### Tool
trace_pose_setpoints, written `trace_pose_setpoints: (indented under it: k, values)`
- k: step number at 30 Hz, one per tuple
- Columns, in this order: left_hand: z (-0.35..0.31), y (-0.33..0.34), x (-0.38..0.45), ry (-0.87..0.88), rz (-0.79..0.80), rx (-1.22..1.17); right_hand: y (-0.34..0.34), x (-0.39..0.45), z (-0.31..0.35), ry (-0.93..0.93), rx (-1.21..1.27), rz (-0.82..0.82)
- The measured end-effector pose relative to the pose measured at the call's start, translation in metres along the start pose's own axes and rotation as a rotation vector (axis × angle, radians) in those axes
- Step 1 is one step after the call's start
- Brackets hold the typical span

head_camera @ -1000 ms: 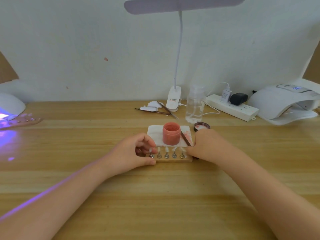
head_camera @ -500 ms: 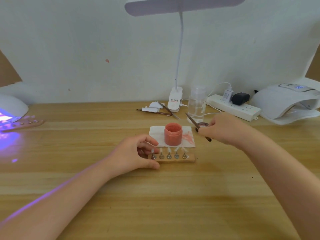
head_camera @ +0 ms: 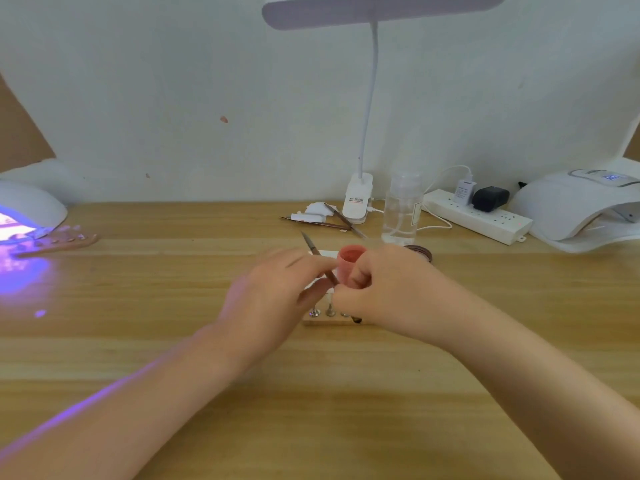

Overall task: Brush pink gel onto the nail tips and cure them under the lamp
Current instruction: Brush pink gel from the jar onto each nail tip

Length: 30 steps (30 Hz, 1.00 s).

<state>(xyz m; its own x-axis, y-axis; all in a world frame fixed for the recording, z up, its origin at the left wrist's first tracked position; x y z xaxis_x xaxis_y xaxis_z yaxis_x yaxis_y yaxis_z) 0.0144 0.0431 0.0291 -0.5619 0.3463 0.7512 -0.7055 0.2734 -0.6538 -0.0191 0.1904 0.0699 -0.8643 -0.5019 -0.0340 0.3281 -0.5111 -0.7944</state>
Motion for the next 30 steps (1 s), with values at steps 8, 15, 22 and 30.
trace_pose_setpoints:
  k: [8,15,22,30]
  values:
    - [0.024,-0.018,0.018,-0.293,-0.233,-0.263,-0.053,0.014,-0.025,0.15,0.055,-0.222]
    - [0.034,-0.008,0.052,-0.624,-0.436,-0.589,-0.017,0.032,-0.096,0.08,-0.129,-0.024]
    - [0.032,0.032,0.082,-0.608,-0.058,-0.515,0.01,0.037,-0.103,-0.094,-0.213,-0.153]
    - [0.031,0.055,0.075,-0.549,0.118,-0.469,0.014,0.037,-0.107,-0.129,-0.165,-0.214]
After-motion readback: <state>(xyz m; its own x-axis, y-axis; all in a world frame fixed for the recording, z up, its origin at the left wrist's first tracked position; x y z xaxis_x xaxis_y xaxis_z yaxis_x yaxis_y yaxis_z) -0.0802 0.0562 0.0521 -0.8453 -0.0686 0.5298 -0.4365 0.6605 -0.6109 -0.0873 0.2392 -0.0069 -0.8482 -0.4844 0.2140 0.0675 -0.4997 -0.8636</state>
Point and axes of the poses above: each hand's wrist, its own x-axis towards the middle knuckle, its own y-axis out of the palm, z = x × y, the point moved 2 cm from there along x, towards the middle knuckle, and after that the axes turned 12 degrees about y, right-handed, at the moved point
